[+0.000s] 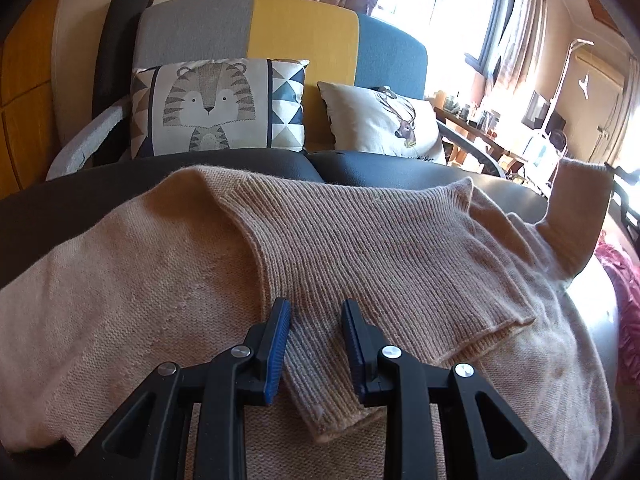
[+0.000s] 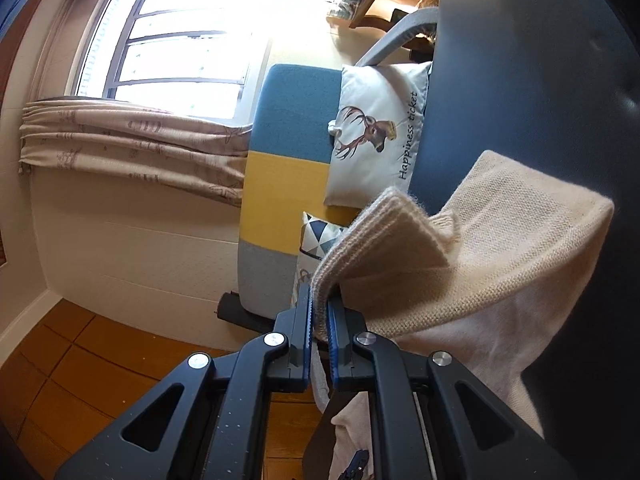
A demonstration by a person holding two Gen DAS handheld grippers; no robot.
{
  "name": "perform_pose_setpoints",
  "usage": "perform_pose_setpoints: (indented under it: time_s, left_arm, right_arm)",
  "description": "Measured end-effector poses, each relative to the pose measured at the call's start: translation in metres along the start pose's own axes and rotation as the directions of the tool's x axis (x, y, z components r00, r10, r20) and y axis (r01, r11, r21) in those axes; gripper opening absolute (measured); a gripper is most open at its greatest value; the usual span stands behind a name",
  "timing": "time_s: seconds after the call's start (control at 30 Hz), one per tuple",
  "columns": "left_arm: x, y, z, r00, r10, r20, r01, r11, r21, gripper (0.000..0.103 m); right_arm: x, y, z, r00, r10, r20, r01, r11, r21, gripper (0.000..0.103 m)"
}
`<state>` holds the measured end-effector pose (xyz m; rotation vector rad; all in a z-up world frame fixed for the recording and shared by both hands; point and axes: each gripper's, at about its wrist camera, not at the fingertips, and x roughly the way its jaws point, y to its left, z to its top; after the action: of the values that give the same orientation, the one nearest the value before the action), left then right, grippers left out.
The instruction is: Fold clothes
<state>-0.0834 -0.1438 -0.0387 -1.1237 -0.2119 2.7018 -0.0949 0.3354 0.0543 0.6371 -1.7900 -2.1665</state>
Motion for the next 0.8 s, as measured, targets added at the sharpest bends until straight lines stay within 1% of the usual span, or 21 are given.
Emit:
perform_pose_setpoints:
  time_s: [0.1,0.13,0.3,0.5,0.63,0.8]
  left_arm:
    - [-0.012,0.001,-0.004,0.999,0.036,0.008,-0.036,0.999,-0.02,0.027]
    - [-0.014,0.002,-0.006,0.999,0.037,0.006,-0.037,0.999,-0.028,0.027]
    - [-0.02,0.013,-0.017,1.0,-0.002,-0.007,0.001,0.995,-0.096,0.027]
    - [-0.021,0.031,-0.028,0.999,-0.039,-0.005,0.038,0.982,-0.185,0.027]
    - [-0.02,0.028,-0.031,0.999,-0.035,0.002,0.035,0.984,-0.177,0.027]
    - [-0.019,0.032,-0.031,0.998,-0.054,0.011,0.055,0.98,-0.192,0.027]
  right_arm:
    - [0.016,0.007,-0.017,0.999,0.008,-0.042,-0.009,1.0,-0.013,0.007]
    - [0.021,0.009,-0.024,0.998,0.01,-0.058,-0.011,1.0,-0.022,0.007]
    - [0.052,0.018,-0.059,0.99,0.016,-0.141,-0.024,0.998,-0.052,0.007]
    - [0.088,0.02,-0.101,0.97,0.021,-0.243,-0.034,0.998,-0.047,0.007]
    - [0.11,0.022,-0.132,0.956,0.027,-0.292,-0.043,0.998,-0.048,0.007]
    - [0.133,0.019,-0.163,0.938,0.016,-0.347,-0.037,0.998,-0.052,0.007]
